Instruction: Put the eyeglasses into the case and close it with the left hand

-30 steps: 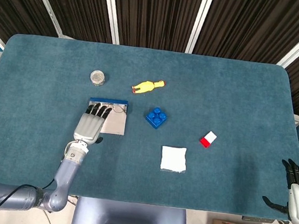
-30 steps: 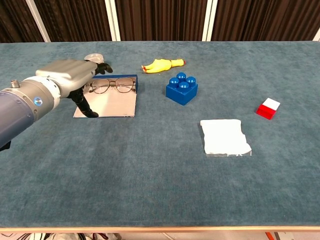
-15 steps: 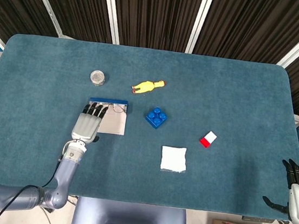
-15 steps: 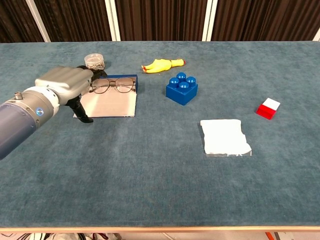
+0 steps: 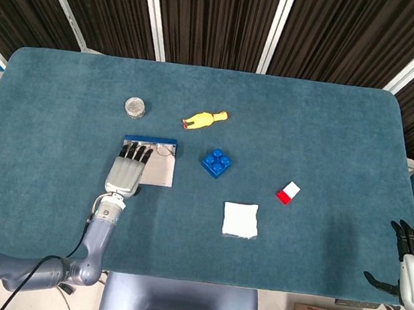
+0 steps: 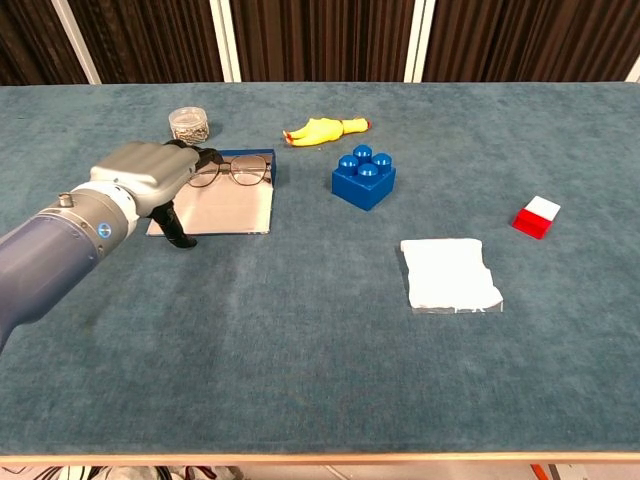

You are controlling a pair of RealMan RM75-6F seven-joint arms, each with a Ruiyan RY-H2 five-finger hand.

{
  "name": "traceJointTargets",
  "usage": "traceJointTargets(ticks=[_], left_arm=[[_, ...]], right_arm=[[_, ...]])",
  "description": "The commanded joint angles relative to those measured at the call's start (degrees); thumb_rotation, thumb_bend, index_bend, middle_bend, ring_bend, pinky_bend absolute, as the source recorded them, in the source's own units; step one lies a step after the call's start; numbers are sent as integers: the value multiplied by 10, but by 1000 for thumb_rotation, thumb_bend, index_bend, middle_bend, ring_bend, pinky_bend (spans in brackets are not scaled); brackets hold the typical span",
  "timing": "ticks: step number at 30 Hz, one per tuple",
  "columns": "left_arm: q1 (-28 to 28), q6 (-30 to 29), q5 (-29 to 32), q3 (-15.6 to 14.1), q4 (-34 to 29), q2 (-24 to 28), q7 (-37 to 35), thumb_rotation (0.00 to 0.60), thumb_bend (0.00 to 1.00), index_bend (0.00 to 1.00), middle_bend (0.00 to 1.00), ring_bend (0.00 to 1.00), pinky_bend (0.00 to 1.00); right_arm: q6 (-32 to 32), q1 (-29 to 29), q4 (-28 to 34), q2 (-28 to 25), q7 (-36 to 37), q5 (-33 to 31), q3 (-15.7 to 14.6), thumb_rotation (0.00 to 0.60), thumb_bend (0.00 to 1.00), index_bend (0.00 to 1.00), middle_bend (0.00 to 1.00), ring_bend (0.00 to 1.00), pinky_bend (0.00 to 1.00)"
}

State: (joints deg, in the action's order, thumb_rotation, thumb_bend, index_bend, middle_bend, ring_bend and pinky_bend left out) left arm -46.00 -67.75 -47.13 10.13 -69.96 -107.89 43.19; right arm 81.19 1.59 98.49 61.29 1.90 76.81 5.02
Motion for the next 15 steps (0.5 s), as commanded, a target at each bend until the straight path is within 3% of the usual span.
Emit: traceJointTargets(ticks=[1, 15], left_arm=[[-2, 5, 1, 6, 10, -6, 3, 600, 102, 121, 101, 21, 109], [-4, 14, -5, 18, 36, -23, 9, 600, 138, 188, 101, 21, 109]], right_arm=[[0, 0, 0, 0, 0, 0, 0, 600, 49, 0, 0, 22, 187], [0, 0, 0, 0, 0, 0, 0, 600, 48, 0, 0, 22, 187]])
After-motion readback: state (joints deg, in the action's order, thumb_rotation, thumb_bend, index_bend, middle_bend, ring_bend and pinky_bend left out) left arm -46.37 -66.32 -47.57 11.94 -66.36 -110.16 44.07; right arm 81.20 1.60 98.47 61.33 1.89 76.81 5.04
